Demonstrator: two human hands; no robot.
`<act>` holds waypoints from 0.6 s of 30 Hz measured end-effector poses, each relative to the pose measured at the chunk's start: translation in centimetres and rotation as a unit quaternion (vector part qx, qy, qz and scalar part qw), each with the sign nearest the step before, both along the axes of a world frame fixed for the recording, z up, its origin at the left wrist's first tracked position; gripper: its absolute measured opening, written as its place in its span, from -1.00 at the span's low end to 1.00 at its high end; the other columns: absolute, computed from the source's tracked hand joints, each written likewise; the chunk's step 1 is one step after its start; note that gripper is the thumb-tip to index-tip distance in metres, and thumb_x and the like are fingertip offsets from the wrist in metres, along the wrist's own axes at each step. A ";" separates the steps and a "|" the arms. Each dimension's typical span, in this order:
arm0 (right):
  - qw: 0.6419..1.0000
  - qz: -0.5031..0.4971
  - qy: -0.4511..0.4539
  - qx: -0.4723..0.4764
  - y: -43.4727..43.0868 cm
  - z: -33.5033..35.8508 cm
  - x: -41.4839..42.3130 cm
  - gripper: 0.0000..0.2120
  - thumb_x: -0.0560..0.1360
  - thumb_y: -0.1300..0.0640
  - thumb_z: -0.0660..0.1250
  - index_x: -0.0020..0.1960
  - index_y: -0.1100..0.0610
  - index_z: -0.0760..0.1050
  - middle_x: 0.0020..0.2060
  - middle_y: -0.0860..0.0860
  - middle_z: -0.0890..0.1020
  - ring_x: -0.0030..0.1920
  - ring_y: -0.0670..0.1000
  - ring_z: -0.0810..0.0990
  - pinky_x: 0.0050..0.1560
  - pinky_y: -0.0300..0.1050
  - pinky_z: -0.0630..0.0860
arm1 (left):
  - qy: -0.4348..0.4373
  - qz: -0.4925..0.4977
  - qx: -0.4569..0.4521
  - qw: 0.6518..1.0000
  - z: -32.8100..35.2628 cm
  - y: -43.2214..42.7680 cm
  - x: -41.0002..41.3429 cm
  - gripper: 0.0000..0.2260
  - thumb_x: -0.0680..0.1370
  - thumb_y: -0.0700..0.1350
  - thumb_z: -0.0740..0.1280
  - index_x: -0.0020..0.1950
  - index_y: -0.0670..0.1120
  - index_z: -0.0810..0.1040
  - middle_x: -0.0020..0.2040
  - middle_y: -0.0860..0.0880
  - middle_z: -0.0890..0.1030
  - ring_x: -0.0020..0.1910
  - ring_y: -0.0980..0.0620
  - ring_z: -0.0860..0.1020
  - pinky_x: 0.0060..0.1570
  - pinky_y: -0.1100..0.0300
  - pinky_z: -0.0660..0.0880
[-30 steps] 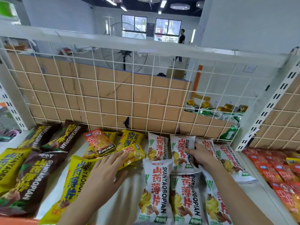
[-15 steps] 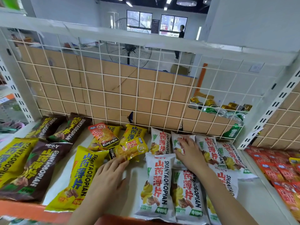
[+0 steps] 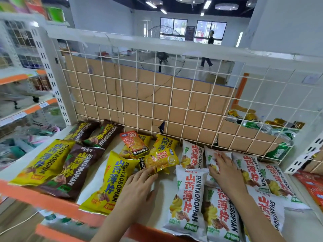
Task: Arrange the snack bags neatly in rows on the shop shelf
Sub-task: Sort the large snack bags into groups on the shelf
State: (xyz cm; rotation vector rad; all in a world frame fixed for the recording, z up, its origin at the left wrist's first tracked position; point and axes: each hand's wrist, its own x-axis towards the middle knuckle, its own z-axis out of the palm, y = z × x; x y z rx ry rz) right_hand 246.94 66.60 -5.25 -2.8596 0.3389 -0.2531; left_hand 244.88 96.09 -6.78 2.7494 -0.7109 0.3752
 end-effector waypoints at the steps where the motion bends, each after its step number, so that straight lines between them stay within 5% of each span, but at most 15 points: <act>1: 1.000 -0.003 -0.010 -0.003 -0.1 0.0 0.0 -0.45 0.56 -0.12 0.13 0.48 0.04 0.12 0.47 0.05 0.20 0.45 0.08 0.19 0.39 0.02 0.23 | 0.002 -0.002 0.002 1.000 0.1 0.1 -0.1 -0.67 0.42 0.14 0.16 0.12 0.14 0.54 0.18 0.13 0.57 0.11 0.13 0.55 0.01 0.23 0.51; 9: 0.997 -0.010 -0.052 0.047 2.4 3.0 -2.0 -0.48 0.54 -0.06 0.20 0.43 0.13 0.26 0.37 0.15 0.37 0.35 0.19 0.34 0.28 0.13 0.32 | -0.031 -0.021 -0.039 0.999 1.5 2.3 -1.2 -0.60 0.38 0.05 0.19 0.22 0.11 0.42 0.22 0.13 0.51 0.20 0.12 0.43 0.16 0.23 0.39; 18: 0.990 0.115 -0.061 0.052 11.6 6.6 -2.9 -0.20 0.34 -0.38 -0.11 0.40 0.06 0.31 0.36 0.04 0.41 0.35 0.08 0.37 0.26 0.00 0.32 | -0.063 0.064 -0.094 0.992 2.8 13.1 0.4 -0.66 0.47 0.02 0.17 0.23 0.06 0.43 0.23 0.07 0.51 0.19 0.07 0.44 0.14 0.19 0.34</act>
